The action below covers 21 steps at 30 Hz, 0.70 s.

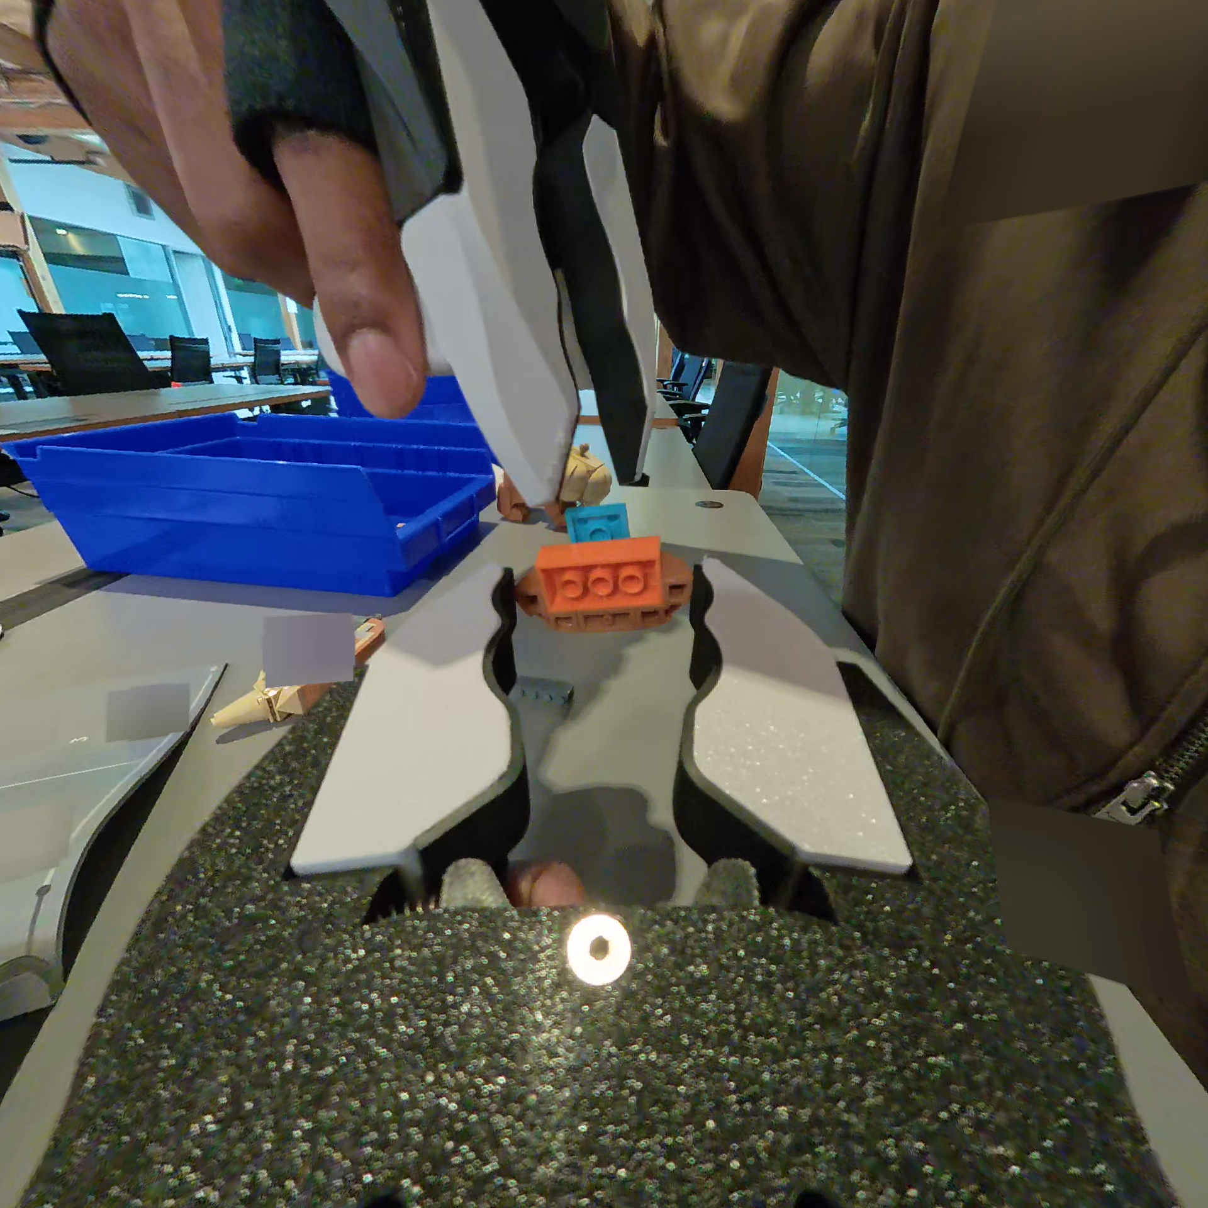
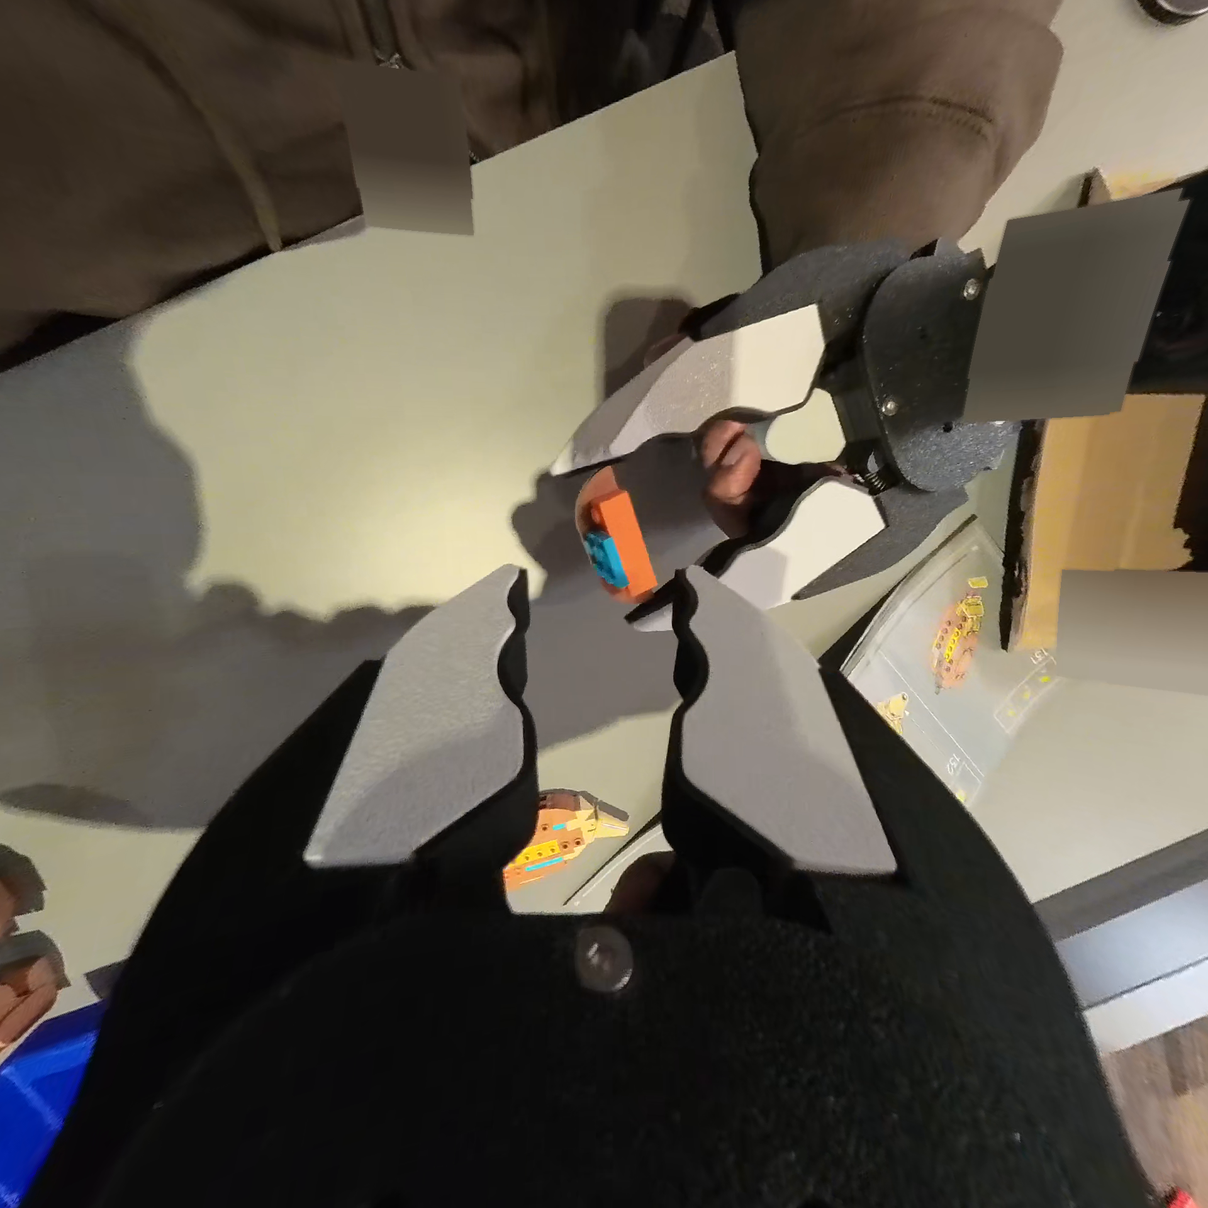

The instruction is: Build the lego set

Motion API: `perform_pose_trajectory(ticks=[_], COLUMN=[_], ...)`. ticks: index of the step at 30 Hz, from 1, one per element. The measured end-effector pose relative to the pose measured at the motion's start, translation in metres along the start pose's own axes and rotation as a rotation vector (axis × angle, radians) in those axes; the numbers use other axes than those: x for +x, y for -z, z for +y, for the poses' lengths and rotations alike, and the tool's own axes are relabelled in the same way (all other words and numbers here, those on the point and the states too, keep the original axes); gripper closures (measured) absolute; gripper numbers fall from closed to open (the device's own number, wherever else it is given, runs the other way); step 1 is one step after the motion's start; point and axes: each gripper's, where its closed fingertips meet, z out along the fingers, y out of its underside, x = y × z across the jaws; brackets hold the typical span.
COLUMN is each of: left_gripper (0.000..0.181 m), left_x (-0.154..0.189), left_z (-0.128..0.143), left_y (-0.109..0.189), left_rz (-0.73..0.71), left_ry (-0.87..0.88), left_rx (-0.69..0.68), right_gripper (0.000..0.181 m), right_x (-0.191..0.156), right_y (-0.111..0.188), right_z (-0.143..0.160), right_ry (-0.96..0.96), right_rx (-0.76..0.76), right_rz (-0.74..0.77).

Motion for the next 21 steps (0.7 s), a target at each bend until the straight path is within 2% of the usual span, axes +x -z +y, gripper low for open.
perform_pose_trajectory(ticks=[21], left_gripper=[0.129], left_x=[0.002], left_z=[0.007], left_y=[-0.003], left_rz=[0.016], left_ry=[0.008], left_rx=[-0.042], right_gripper=[0.147], right_x=[-0.001], right_y=[-0.021], right_z=[0.0], right_ry=[0.062], right_rx=[-0.077], right_rz=[-0.11])
